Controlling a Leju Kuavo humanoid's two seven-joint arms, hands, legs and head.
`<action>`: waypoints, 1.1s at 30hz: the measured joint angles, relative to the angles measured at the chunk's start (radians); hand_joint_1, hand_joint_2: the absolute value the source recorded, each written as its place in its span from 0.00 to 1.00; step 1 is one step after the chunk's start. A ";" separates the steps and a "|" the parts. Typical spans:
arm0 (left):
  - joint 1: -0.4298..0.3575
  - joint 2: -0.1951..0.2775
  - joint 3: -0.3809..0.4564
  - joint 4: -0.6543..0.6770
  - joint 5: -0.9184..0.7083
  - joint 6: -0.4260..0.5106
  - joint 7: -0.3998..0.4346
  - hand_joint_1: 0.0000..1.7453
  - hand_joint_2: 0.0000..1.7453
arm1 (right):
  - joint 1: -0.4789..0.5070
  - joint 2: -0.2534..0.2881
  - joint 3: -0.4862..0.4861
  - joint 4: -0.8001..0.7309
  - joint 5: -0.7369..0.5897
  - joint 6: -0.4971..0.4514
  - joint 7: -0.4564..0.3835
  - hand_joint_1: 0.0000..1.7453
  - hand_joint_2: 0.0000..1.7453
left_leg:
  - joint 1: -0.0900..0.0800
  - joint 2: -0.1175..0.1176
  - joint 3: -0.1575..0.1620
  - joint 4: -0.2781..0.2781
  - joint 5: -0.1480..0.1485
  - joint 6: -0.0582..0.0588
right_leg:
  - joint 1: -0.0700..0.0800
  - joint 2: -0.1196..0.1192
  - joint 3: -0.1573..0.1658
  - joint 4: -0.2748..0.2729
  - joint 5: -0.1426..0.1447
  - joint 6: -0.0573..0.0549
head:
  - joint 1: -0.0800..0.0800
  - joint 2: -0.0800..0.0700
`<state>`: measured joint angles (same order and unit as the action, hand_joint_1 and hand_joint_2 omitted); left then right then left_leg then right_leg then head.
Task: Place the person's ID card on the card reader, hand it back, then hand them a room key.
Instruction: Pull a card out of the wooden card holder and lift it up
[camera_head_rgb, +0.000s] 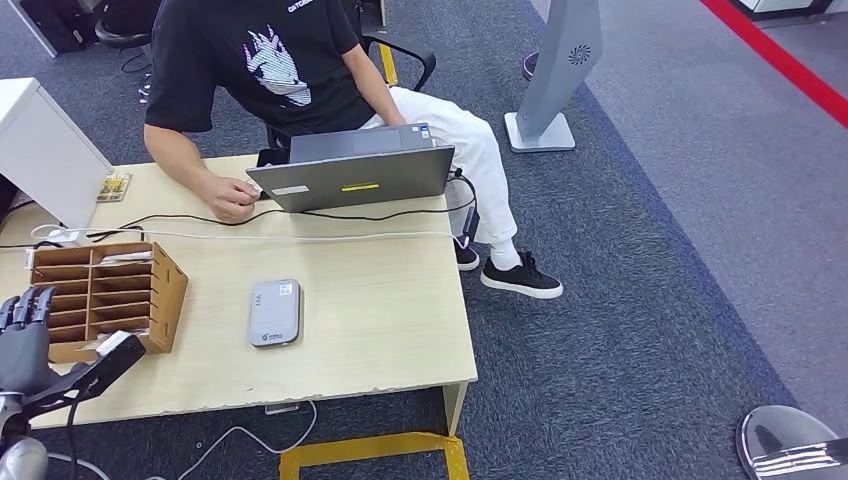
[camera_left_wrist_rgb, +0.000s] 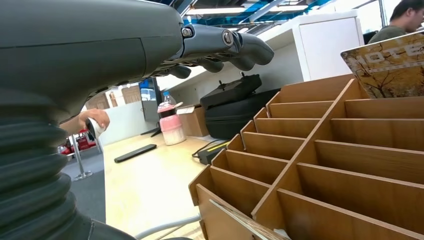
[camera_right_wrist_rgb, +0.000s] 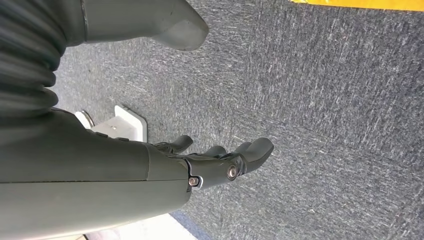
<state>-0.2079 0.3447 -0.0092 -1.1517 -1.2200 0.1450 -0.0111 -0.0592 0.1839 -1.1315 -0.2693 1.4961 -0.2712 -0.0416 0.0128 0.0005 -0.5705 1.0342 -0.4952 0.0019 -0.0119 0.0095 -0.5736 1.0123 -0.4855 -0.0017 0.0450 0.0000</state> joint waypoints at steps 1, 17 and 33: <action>-0.001 -0.002 0.000 0.002 0.000 0.000 0.000 0.00 1.00 | 0.000 0.000 0.000 0.000 0.000 0.000 0.000 0.00 1.00 | 0.000 0.000 0.000 0.000 0.000 0.000 | 0.000 0.000 0.000 0.000 0.000 0.000 | 0.000 0.000; -0.009 -0.034 -0.004 0.021 -0.004 0.002 -0.009 0.00 1.00 | 0.002 0.000 0.001 0.000 0.002 -0.001 -0.005 0.00 1.00 | 0.000 0.000 0.000 0.000 0.000 0.000 | 0.000 0.000 0.000 0.000 0.000 0.000 | 0.000 0.000; -0.027 -0.078 -0.022 0.079 -0.011 0.017 -0.016 0.00 1.00 | 0.001 0.000 0.003 0.000 0.003 -0.005 -0.015 0.00 1.00 | 0.000 0.000 0.000 0.000 0.000 0.000 | 0.000 0.000 0.000 0.000 0.000 0.000 | 0.000 0.000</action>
<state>-0.2351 0.2667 -0.0316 -1.0731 -1.2306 0.1624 -0.0271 -0.0578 0.1839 -1.1285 -0.2693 1.4986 -0.2766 -0.0563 0.0128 0.0007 -0.5704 1.0342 -0.4951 0.0019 -0.0119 0.0096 -0.5736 1.0122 -0.4854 -0.0017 0.0450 0.0000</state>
